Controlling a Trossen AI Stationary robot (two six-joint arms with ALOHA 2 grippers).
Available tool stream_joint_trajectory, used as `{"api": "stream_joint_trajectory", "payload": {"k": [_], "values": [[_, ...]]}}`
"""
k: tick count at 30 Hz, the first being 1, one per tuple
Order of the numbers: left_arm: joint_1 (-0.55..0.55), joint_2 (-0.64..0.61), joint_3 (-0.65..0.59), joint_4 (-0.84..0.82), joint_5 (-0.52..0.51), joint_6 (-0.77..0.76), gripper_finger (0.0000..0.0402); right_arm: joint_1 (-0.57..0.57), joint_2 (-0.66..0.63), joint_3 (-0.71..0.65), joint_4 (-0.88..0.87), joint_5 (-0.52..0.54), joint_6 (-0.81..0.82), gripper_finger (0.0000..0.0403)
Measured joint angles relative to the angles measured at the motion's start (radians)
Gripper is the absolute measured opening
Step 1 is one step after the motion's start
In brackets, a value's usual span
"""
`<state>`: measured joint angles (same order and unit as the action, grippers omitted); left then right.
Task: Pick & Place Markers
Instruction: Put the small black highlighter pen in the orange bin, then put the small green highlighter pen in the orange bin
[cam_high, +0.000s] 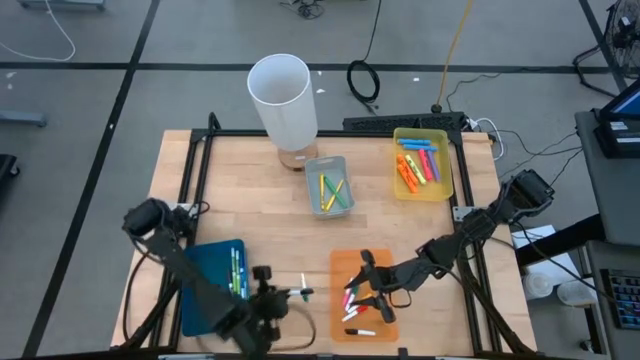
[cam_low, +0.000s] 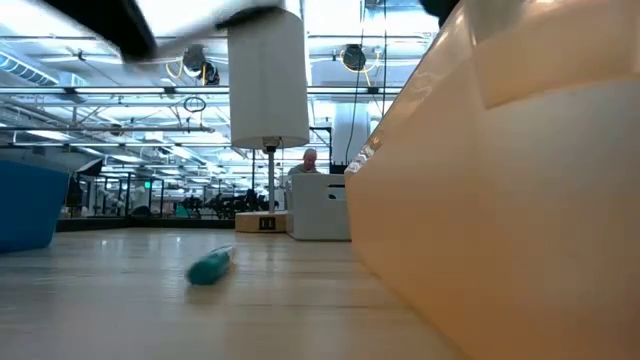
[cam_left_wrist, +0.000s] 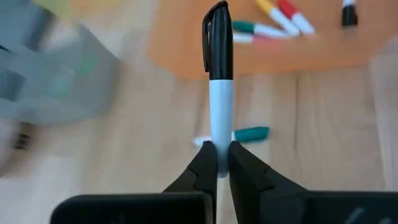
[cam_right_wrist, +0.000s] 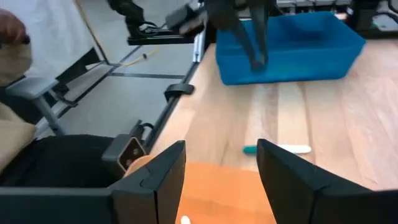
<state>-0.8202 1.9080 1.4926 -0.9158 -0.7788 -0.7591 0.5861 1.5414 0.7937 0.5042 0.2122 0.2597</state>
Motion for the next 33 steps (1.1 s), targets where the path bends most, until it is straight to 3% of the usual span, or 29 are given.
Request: {"api": "stream_joint_trajectory", "payload": {"k": [2,6,8,12,16,18,20,24,30,33], "values": [[0.05,-0.038,-0.109,0.154,0.104,0.048,0.002,-0.01,0.0,0.0,-0.01,0.001,0.019,0.0187],[0.172,-0.105,-0.332,0.522,0.407,0.249,0.002,-0.024,0.0,0.0,-0.031,-0.002,0.034,0.0187],[0.224,-0.152,-0.429,0.695,0.482,0.347,0.002,-0.03,0.0,0.0,-0.039,-0.003,0.035,0.0187],[0.295,-0.298,-0.607,0.988,0.496,0.5,0.002,-0.036,0.0,0.0,-0.054,-0.003,0.035,0.0187],[0.338,-0.421,-0.792,1.431,0.498,0.679,0.0018,-0.048,0.0,0.0,-0.069,0.026,0.007,0.0187],[0.365,-0.425,-0.879,1.741,0.554,0.769,0.0017,-0.064,0.0,0.0,-0.061,0.091,-0.031,0.0187],[0.392,-0.406,-0.945,1.93,0.646,0.805,0.0017,-0.084,0.0,0.0,-0.042,0.166,-0.088,0.0187],[0.418,-0.353,-0.971,2.0,0.726,0.765,0.0001,-0.132,0.0,-0.001,0.062,0.23,-0.189,0.0187],[0.436,-0.321,-0.932,1.979,0.8,0.776,0.0,-0.184,0.0,0.0,0.251,0.076,-0.244,0.0187],[0.438,-0.325,-0.928,1.966,0.807,0.73,0.0001,-0.179,0.0,0.0,0.241,0.074,-0.247,0.0187]]}}
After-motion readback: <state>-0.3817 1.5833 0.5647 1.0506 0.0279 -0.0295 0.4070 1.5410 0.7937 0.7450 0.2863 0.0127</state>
